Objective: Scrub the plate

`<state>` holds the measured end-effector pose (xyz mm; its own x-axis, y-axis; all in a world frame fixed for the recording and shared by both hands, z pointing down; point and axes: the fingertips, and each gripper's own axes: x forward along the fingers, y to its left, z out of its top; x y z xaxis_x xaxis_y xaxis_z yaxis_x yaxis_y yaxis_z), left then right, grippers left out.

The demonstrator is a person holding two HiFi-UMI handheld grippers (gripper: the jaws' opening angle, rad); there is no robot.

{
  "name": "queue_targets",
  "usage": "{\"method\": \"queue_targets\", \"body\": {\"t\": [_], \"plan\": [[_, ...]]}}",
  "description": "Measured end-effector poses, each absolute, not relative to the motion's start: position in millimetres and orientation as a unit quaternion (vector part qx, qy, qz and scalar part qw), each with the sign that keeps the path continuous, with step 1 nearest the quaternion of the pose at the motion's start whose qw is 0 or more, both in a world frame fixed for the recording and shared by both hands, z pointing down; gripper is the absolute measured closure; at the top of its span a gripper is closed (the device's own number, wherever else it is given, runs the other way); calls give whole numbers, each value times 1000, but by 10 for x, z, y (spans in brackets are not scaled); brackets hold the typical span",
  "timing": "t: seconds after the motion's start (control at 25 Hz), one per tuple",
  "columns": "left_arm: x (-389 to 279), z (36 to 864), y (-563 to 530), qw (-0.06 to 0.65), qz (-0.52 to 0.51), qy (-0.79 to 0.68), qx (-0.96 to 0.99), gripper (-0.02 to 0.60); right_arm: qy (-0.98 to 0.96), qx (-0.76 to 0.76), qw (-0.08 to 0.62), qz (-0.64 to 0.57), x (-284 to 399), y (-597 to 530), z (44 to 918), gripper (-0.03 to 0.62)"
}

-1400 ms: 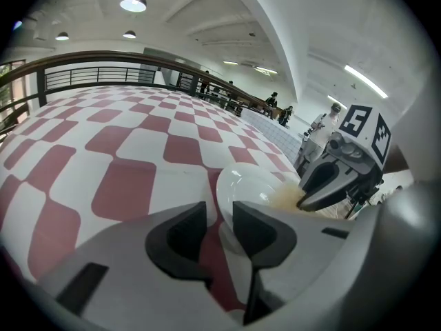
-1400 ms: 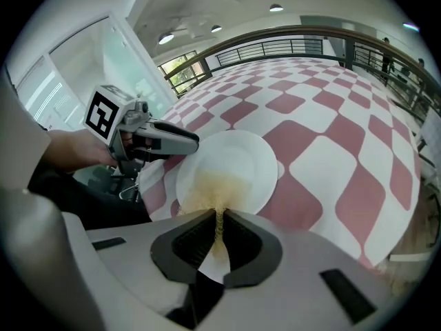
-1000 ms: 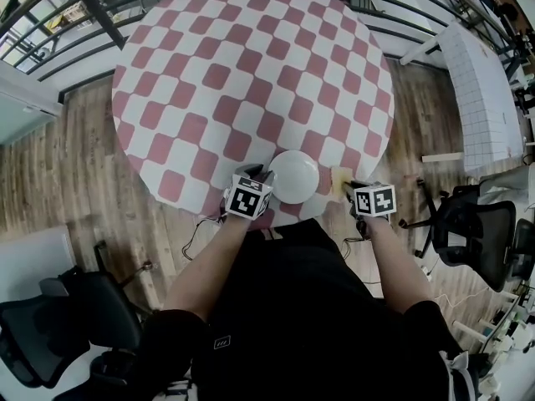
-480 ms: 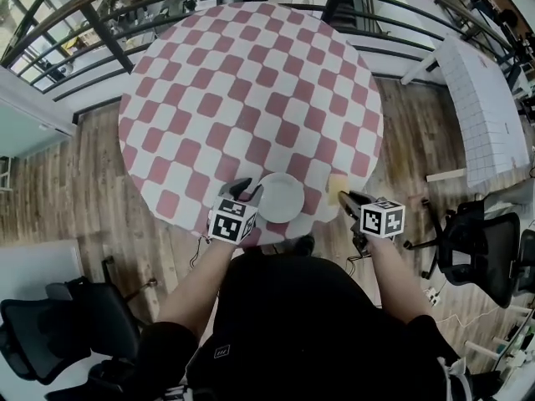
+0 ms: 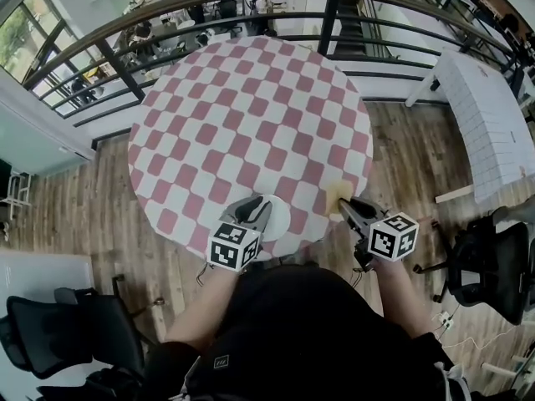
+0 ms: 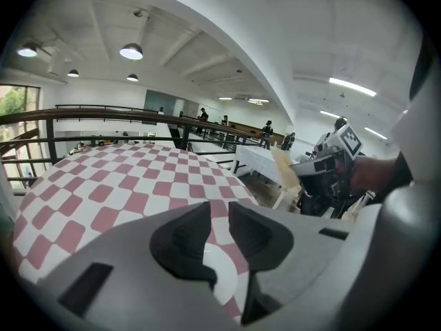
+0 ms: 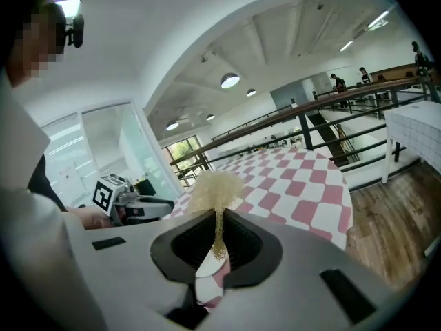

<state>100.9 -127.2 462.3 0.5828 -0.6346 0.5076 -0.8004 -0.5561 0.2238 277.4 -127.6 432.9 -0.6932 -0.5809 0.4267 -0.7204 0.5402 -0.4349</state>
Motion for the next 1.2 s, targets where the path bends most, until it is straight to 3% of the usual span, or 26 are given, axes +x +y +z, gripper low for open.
{"method": "queue_targets", "body": {"t": [0.4, 0.8, 1.2], "plan": [[1531, 3666, -1066, 140, 142, -363, 910, 530, -903, 370, 42, 213, 2797, -1038, 3367, 556], [1568, 2829, -947, 72, 73, -333, 937, 563, -916, 376, 4, 142, 2649, -864, 2772, 556], [1530, 2547, -910, 39, 55, -334, 940, 563, -909, 404, -15, 102, 2616, -744, 2498, 556]]}}
